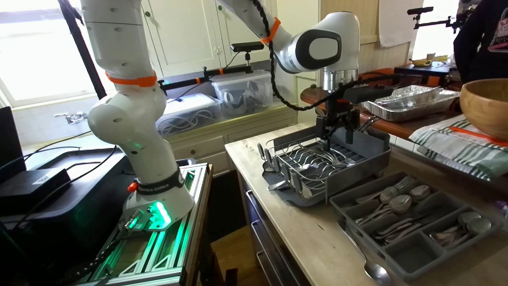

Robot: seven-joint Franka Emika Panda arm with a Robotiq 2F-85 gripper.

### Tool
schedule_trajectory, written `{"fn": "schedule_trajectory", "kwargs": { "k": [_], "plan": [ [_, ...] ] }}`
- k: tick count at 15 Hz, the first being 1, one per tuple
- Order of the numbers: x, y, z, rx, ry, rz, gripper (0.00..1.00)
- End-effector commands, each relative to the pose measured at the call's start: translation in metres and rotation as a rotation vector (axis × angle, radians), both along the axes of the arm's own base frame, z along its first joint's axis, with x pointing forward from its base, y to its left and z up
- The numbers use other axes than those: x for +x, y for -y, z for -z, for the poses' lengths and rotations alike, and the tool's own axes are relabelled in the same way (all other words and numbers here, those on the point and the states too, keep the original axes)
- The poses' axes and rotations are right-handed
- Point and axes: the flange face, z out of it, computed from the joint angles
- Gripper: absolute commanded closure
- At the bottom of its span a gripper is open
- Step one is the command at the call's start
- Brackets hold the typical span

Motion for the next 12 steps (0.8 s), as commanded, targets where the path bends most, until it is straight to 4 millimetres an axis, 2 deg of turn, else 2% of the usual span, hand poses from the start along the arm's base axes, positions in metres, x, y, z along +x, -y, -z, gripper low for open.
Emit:
{"fn": "schedule_trajectory", "kwargs": {
  "k": [1,5,6,12],
  "plan": [
    [-0.017,-0.004,0.012,0.056,0.103,0.025,0.00],
    [-0.016,-0.011,0.029,0.017,0.167,0.003,0.00],
    [-0.012,-0.008,0.022,0.043,0.142,0.000,0.00],
    [-0.008,-0.012,0.028,0.008,0.159,-0.004,0.00]
  ]
}}
